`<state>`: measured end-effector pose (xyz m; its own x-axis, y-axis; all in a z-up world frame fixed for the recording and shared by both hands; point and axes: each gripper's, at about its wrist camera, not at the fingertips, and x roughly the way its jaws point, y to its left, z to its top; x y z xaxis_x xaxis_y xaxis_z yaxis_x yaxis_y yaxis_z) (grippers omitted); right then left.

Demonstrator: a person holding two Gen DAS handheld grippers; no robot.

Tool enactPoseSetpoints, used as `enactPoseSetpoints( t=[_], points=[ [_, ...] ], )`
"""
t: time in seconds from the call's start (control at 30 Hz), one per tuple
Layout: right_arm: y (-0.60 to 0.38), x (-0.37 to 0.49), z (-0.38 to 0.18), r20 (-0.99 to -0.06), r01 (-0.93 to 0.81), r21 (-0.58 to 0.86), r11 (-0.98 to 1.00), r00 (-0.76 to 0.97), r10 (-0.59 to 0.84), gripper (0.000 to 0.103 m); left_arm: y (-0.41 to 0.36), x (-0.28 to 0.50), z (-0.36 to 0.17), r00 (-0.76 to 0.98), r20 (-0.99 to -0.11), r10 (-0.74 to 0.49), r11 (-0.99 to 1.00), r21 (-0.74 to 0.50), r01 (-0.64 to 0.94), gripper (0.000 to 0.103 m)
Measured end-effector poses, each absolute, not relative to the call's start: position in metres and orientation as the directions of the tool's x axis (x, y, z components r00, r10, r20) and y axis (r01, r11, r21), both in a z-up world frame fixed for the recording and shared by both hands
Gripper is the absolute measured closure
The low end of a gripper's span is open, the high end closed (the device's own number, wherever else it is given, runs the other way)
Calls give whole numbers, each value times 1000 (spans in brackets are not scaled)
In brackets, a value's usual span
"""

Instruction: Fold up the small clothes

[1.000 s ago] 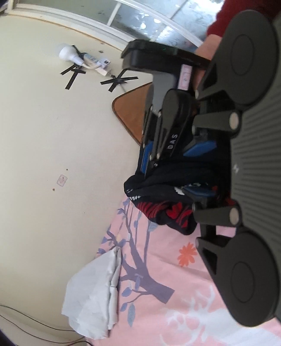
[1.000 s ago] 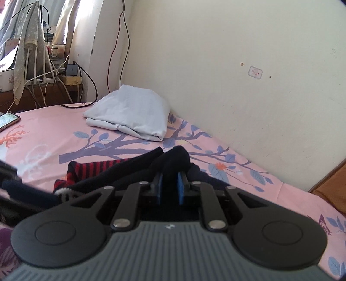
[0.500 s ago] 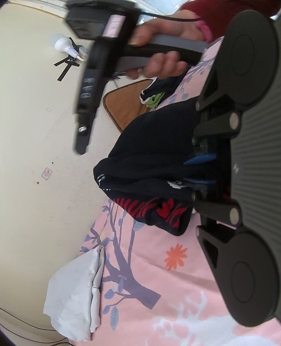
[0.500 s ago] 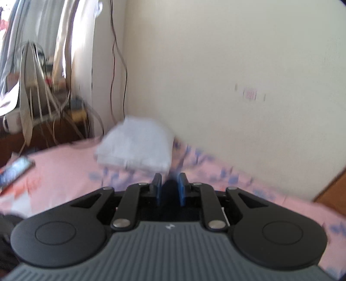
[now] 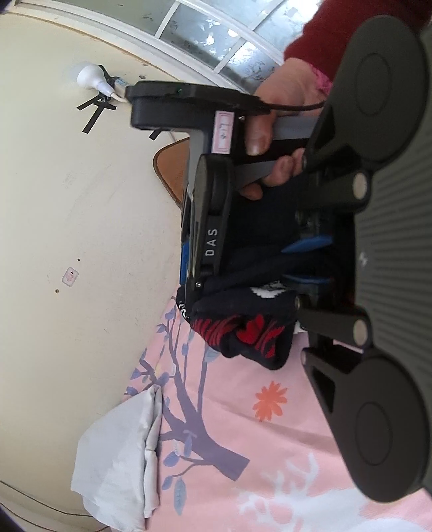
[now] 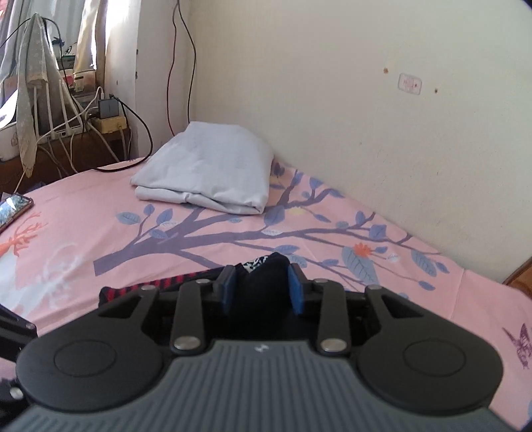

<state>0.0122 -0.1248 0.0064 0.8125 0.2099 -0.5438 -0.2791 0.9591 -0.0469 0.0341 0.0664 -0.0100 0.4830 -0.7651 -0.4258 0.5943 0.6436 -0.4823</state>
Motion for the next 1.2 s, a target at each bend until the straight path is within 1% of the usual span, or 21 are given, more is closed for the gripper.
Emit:
enactPoseSetpoints(
  t=[0.4, 0.77, 1.2],
  points=[
    [-126, -2, 10, -468, -258, -69, 964, 862, 197, 64, 64, 35, -11, 484, -430, -762, 647, -475, 596, 86],
    [-119, -3, 10, -458, -240, -80, 968, 871, 178, 64, 65, 37, -12, 476, -427, -769, 639, -488, 595, 84],
    [-118, -3, 10, -457, -230, -82, 970, 873, 169, 64, 66, 39, -13, 467, -430, -772, 635, -492, 596, 84]
  ],
)
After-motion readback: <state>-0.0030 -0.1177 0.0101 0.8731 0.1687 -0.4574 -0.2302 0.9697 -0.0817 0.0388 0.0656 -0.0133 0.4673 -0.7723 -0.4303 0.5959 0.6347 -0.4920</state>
